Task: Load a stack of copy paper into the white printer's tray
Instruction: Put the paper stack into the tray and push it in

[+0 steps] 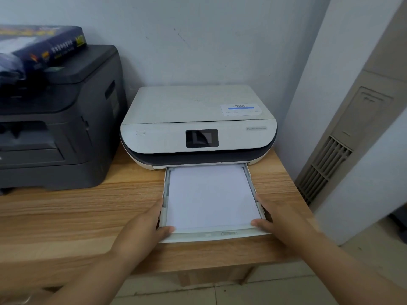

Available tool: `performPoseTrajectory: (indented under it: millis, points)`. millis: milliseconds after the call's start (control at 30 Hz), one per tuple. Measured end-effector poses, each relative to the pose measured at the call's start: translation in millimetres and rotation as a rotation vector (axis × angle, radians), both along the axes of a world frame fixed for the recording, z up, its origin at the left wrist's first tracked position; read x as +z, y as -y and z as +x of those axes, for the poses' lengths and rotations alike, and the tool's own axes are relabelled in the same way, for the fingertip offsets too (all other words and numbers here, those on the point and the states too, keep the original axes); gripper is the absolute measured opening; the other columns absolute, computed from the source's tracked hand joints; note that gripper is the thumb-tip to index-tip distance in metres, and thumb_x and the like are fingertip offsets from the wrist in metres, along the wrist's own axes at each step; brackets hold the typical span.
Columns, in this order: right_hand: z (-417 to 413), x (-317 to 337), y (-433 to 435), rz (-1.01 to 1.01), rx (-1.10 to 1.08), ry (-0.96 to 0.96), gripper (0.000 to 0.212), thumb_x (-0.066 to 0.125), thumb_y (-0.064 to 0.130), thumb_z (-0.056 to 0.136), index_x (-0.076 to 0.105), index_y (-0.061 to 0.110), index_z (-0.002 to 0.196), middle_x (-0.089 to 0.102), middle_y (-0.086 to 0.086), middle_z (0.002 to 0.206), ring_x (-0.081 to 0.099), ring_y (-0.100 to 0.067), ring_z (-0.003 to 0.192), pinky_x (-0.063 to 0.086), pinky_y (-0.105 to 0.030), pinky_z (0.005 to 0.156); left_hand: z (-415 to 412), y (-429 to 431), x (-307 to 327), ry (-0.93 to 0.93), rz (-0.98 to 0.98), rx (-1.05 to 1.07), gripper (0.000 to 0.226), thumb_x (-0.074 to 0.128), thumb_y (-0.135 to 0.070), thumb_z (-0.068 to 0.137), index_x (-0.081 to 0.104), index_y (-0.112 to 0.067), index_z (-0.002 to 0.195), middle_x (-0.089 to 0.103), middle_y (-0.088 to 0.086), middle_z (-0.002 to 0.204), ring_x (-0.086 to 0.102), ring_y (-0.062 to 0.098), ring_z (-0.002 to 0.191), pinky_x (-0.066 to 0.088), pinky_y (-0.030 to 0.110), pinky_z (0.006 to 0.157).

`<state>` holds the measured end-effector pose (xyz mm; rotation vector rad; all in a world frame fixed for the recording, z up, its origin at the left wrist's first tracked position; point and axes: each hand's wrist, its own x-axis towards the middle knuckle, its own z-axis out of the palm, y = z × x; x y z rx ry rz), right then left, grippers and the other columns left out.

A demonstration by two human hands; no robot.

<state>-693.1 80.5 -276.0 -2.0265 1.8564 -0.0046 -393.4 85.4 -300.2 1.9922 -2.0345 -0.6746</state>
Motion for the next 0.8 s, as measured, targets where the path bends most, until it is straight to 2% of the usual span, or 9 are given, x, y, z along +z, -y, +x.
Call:
performPoseTrajectory:
  millis: [600, 733, 800]
  points:
    - [3.2, 5.0, -4.4, 0.014, -0.031, -0.003, 0.077, 0.052, 0.048, 0.088, 0.011, 0.025, 0.149, 0.041, -0.001, 0.147, 0.043, -0.018, 0.130, 0.037, -0.028, 0.101, -6.3, -4.3, 8.0, 0.035, -0.004, -0.017, 0.075, 0.055, -0.040, 0.088, 0.012, -0.026, 0.148, 0.042, -0.002, 0.146, 0.045, 0.017, 0.128, 0.039, 0.026, 0.095]
    - [3.0, 6.9, -4.8, 0.029, -0.030, 0.001, 0.077, 0.052, 0.049, 0.088, 0.011, 0.026, 0.149, 0.037, 0.001, 0.150, 0.040, -0.017, 0.133, 0.035, -0.027, 0.104, -6.5, -5.2, 8.5, 0.038, -0.002, -0.017, 0.074, 0.053, -0.041, 0.089, 0.011, -0.026, 0.148, 0.043, -0.003, 0.146, 0.046, 0.017, 0.127, 0.039, 0.024, 0.094]
    - [2.7, 5.9, -3.5, 0.049, -0.056, 0.072, 0.077, 0.055, 0.049, 0.086, 0.016, 0.026, 0.149, 0.033, 0.005, 0.152, 0.036, -0.015, 0.136, 0.032, -0.028, 0.107, -5.9, -5.4, 8.5, 0.015, -0.005, -0.020, 0.074, 0.054, -0.043, 0.088, 0.014, -0.027, 0.148, 0.042, -0.004, 0.146, 0.045, 0.015, 0.128, 0.039, 0.024, 0.096]
